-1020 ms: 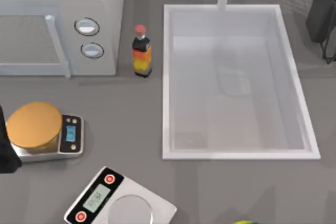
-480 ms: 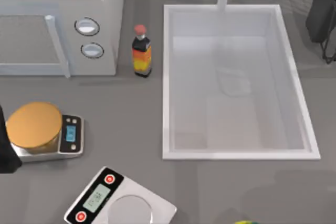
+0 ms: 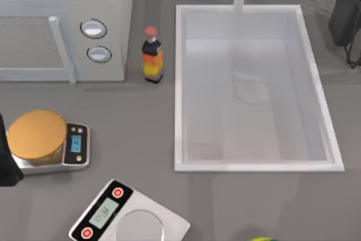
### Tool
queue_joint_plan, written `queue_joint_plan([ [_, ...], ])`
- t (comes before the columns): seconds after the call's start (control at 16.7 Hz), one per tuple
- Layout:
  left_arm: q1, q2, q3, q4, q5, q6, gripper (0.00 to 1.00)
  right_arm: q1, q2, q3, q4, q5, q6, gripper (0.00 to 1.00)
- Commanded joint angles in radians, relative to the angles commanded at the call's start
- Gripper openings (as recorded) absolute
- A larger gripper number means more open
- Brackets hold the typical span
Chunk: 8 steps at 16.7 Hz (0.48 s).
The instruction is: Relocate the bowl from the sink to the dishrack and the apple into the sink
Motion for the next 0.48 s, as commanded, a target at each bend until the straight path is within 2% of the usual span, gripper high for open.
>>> queue_joint_plan([
  [0.3, 0.0, 0.0, 0.0, 0.0, 0.0, 0.0, 1.0, 0.005, 0.003, -0.01, 0.017, 0.0, 0.001, 1.0],
  [0.48, 0.0, 0.0, 0.0, 0.0, 0.0, 0.0, 1.0, 0.005, 0.04, -0.055, 0.101, 0.0, 0.003, 1.0],
])
